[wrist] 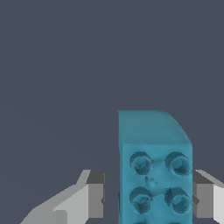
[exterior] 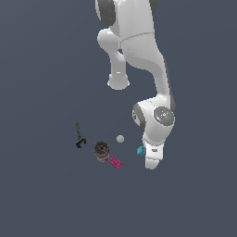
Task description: Pick up a designated object from a clutter of objects.
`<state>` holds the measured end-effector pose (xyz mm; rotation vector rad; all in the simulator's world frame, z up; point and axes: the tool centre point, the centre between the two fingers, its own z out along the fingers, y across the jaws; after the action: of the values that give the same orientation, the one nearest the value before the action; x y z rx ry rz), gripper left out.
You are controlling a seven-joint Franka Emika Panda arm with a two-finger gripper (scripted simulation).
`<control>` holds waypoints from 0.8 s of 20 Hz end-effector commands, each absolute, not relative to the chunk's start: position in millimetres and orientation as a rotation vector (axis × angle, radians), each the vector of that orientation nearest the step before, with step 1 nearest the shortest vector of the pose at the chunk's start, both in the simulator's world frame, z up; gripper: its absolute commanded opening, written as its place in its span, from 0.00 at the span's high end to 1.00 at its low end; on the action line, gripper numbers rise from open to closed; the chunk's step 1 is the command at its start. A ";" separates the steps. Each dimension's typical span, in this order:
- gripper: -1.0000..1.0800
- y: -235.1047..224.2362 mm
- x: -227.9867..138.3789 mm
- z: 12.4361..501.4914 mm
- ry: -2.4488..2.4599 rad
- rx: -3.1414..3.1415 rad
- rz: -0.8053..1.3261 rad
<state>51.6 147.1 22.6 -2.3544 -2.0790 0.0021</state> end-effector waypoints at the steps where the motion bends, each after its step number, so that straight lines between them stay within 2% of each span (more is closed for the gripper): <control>1: 1.00 147.2 52.3 22.1 -2.080 -2.355 0.000; 16: 1.00 141.8 49.2 28.8 -2.080 -2.355 0.000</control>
<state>49.7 144.0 25.6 -2.3536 -2.0795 0.0023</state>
